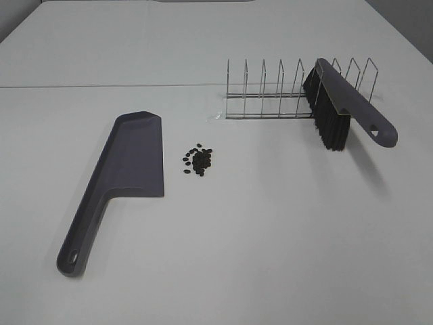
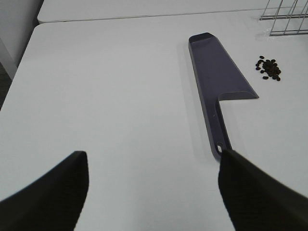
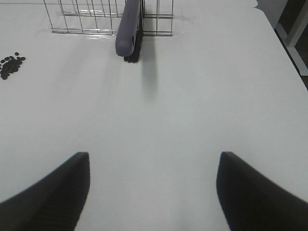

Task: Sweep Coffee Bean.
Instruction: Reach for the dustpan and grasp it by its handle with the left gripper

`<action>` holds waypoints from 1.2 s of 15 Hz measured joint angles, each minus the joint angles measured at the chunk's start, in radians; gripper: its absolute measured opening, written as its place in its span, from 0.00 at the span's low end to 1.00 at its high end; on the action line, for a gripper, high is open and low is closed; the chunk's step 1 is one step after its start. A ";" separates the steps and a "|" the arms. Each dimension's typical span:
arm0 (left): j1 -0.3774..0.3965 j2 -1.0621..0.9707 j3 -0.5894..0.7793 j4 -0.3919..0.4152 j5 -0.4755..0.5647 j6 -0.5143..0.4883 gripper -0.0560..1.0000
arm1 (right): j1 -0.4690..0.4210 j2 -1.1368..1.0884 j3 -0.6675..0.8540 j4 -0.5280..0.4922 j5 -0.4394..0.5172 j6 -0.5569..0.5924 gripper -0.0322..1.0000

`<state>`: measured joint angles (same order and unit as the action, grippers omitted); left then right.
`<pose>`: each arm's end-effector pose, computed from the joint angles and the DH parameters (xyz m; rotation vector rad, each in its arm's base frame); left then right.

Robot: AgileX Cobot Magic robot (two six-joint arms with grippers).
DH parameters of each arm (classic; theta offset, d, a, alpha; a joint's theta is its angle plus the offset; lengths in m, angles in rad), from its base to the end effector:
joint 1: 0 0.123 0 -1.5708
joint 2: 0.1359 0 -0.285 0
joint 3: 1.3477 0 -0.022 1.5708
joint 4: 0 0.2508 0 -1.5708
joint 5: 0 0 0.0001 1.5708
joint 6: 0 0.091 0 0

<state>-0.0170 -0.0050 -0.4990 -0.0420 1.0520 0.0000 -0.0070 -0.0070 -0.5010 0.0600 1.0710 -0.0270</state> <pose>-0.0052 -0.0032 0.2778 0.0191 2.0313 -0.0609 -0.0065 0.0048 0.2768 -0.0239 2.0454 0.0506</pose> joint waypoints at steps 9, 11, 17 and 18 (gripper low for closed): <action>0.000 0.000 0.000 0.000 0.000 0.000 0.73 | 0.000 0.000 0.000 0.000 0.000 0.000 0.71; 0.000 0.000 0.000 0.000 0.000 0.000 0.73 | 0.000 0.000 0.000 0.000 0.000 0.000 0.71; 0.000 0.000 0.000 0.000 0.000 0.000 0.73 | 0.000 0.000 0.000 0.000 0.000 0.000 0.71; 0.000 0.000 0.000 0.000 0.000 0.000 0.73 | 0.000 0.000 0.000 0.000 0.000 0.000 0.71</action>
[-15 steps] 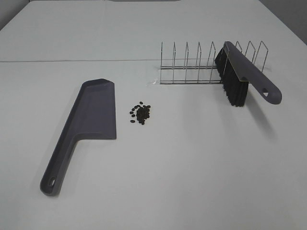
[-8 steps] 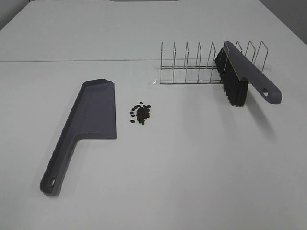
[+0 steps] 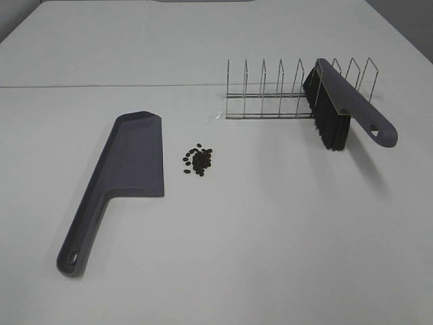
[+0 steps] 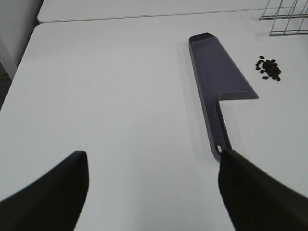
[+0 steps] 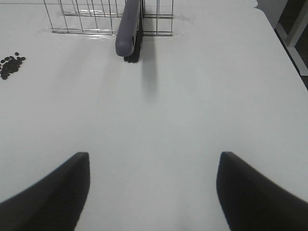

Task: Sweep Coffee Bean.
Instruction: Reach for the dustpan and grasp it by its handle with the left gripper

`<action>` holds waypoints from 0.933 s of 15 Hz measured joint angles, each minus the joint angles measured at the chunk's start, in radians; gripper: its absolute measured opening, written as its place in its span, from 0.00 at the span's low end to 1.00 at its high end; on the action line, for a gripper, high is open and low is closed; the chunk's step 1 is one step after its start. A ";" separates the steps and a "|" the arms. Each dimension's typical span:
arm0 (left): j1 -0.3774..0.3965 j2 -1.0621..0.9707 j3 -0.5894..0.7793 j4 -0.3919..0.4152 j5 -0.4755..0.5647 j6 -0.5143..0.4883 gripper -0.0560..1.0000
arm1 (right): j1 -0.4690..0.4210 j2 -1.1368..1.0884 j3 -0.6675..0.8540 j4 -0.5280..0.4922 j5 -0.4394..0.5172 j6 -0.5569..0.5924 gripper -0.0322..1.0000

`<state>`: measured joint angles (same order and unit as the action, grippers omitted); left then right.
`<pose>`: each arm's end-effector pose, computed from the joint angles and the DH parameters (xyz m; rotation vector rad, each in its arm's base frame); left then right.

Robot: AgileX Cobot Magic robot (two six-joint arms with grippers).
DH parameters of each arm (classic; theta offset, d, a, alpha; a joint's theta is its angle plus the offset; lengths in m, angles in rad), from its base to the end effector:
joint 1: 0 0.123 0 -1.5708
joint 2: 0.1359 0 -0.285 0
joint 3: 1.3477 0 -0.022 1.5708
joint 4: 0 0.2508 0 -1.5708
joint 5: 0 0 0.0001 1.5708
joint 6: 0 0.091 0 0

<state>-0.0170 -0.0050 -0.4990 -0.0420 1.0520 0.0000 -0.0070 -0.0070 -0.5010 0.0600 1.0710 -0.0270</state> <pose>-0.0052 -0.0032 0.2778 0.0191 2.0313 -0.0609 -0.0065 0.0048 0.2768 -0.0239 2.0454 0.0506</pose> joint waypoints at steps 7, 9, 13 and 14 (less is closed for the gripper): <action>0.000 0.000 0.000 0.000 0.000 0.000 0.73 | 0.000 0.000 0.000 0.000 0.000 0.000 0.71; 0.000 0.000 0.000 0.000 0.000 0.000 0.73 | 0.000 0.000 0.000 0.000 0.000 0.000 0.71; 0.000 0.000 0.000 0.000 0.000 0.000 0.73 | 0.000 0.000 0.000 0.000 0.000 0.000 0.71; 0.000 0.000 0.000 0.000 0.000 0.000 0.73 | 0.000 0.000 0.000 0.000 0.000 0.000 0.71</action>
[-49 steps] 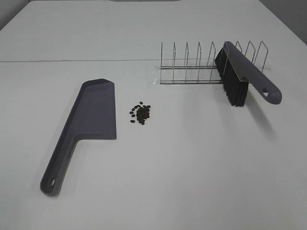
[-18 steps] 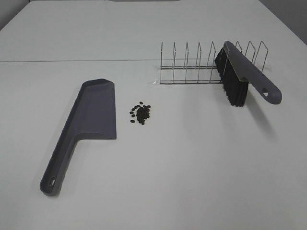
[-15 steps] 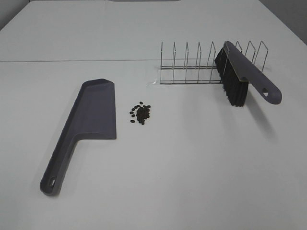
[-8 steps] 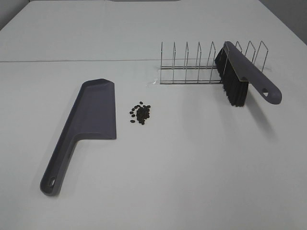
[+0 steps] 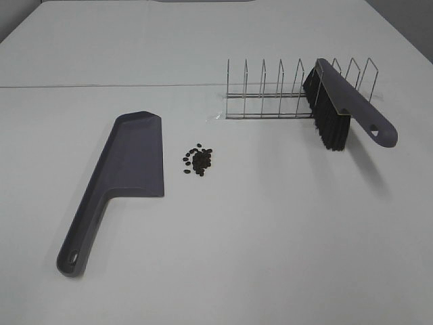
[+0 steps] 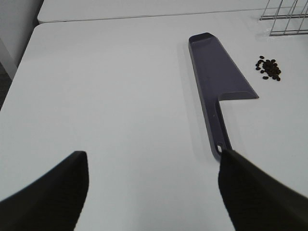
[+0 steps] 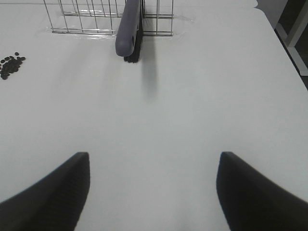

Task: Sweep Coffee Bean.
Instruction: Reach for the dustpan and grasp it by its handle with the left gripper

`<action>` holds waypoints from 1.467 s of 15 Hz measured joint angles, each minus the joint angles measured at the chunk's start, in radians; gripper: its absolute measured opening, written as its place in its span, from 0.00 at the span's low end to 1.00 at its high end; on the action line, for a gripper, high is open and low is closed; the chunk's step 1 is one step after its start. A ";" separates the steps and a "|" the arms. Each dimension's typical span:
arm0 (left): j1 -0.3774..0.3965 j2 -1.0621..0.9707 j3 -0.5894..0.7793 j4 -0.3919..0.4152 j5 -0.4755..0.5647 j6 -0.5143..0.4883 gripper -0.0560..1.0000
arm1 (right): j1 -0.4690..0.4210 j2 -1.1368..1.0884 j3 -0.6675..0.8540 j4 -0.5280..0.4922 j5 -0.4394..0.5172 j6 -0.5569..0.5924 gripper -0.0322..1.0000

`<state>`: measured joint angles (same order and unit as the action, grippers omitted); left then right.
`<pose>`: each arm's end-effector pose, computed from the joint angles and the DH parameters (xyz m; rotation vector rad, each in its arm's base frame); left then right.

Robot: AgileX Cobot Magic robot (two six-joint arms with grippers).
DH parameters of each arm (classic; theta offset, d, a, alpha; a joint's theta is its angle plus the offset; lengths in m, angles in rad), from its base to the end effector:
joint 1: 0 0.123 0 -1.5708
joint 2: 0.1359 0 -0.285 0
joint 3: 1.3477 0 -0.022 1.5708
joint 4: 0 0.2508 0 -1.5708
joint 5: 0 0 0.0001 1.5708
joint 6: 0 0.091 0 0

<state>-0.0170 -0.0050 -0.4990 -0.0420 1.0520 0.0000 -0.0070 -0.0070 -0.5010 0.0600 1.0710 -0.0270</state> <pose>-0.0052 -0.0032 0.2778 0.0191 2.0313 -0.0609 -0.0065 0.0048 0.2768 -0.0239 2.0454 0.0506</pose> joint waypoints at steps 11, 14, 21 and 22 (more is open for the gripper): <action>0.000 0.000 0.000 0.000 0.000 0.000 0.73 | 0.000 0.000 0.000 0.000 0.000 0.000 0.71; 0.000 0.000 -0.001 -0.002 0.000 0.000 0.73 | 0.000 0.000 0.000 0.000 0.000 0.000 0.71; 0.000 0.268 -0.047 0.005 -0.445 0.000 0.73 | 0.000 0.000 0.000 0.000 0.000 0.000 0.71; 0.000 0.358 -0.061 0.004 -0.484 0.000 0.73 | 0.000 0.000 0.000 0.000 0.000 0.000 0.71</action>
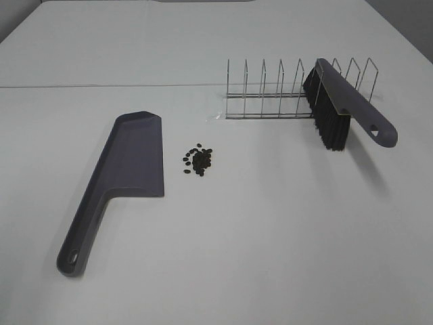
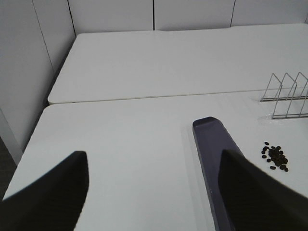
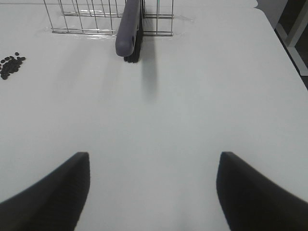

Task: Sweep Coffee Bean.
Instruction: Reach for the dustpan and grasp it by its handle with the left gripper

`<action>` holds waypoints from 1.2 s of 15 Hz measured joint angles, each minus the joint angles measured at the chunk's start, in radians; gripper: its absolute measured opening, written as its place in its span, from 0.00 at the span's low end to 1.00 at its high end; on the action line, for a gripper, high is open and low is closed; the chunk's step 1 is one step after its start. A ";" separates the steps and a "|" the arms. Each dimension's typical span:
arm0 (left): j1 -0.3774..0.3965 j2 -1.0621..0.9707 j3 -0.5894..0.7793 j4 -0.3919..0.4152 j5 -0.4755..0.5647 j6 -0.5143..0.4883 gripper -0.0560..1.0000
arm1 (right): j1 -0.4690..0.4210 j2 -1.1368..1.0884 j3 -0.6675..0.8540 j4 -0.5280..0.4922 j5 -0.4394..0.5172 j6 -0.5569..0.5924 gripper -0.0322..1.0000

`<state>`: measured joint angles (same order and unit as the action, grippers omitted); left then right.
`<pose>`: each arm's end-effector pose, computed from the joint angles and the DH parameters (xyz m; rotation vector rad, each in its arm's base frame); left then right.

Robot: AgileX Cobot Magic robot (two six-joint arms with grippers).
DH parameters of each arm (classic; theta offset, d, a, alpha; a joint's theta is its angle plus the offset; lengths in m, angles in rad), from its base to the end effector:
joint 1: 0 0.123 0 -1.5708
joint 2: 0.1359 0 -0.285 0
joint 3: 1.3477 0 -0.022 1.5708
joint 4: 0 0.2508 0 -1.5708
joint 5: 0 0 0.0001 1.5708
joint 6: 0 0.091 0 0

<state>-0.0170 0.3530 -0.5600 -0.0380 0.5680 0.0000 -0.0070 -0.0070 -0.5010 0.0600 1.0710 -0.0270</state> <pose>0.0696 -0.0030 0.3260 0.0004 1.8445 -0.0531 -0.0065 0.0048 0.2768 -0.0239 2.0454 0.0506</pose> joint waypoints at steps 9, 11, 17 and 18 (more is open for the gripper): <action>0.000 0.973 -0.472 -0.105 0.156 0.000 0.73 | 0.000 0.000 0.000 0.000 0.000 0.000 0.71; -0.015 1.082 -0.546 -0.107 0.219 0.000 0.73 | 0.000 0.000 0.000 0.000 0.000 0.000 0.71; -0.244 1.345 -0.608 0.007 0.318 -0.201 0.73 | 0.000 0.000 0.000 0.000 0.000 0.000 0.71; -0.275 1.369 -0.608 0.032 0.319 -0.245 0.73 | 0.000 0.000 0.000 0.000 0.000 0.000 0.71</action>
<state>-0.2920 1.7220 -1.1680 -0.0060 0.8870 -0.2450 -0.0070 -0.0070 -0.5010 0.0600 1.0710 -0.0270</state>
